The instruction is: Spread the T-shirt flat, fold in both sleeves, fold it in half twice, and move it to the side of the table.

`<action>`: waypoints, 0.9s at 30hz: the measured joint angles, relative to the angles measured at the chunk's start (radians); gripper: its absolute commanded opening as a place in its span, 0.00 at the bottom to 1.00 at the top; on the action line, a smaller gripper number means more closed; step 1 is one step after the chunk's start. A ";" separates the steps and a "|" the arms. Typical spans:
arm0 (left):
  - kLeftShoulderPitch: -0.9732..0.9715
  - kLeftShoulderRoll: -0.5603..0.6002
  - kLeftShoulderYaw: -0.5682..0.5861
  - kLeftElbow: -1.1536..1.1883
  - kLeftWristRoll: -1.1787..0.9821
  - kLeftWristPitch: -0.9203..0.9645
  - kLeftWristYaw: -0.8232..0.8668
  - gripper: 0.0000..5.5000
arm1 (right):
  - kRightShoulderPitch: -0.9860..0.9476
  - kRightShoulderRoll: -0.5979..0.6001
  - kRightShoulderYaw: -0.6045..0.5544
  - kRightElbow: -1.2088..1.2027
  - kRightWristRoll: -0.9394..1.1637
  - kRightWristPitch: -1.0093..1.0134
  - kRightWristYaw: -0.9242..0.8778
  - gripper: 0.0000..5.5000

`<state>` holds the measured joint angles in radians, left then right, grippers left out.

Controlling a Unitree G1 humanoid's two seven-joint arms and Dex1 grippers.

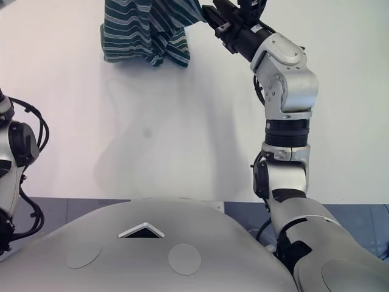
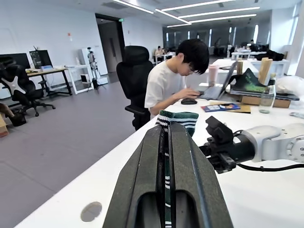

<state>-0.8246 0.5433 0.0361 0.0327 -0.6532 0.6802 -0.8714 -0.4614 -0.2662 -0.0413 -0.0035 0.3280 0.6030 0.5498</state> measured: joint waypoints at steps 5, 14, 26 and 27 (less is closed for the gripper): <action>-0.013 -0.008 -0.036 0.028 0.029 -0.016 -0.067 0.00 | 0.000 -0.053 0.001 -0.003 0.023 -0.020 0.072 0.54; 0.020 -0.006 -0.044 0.016 0.064 -0.042 -0.107 0.00 | 0.003 -0.159 0.031 -0.087 0.070 -0.006 0.224 0.54; 0.026 -0.018 -0.042 0.027 0.076 -0.054 -0.114 0.00 | 0.049 -0.185 0.202 -0.008 -0.120 -0.072 0.157 0.38; 0.026 -0.018 -0.041 0.029 0.076 -0.055 -0.114 0.00 | 0.049 -0.185 0.201 -0.002 -0.131 -0.079 0.151 0.35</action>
<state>-0.7990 0.5252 -0.0046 0.0613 -0.5774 0.6256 -0.9857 -0.4129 -0.4509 0.1594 -0.0057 0.1974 0.5242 0.7009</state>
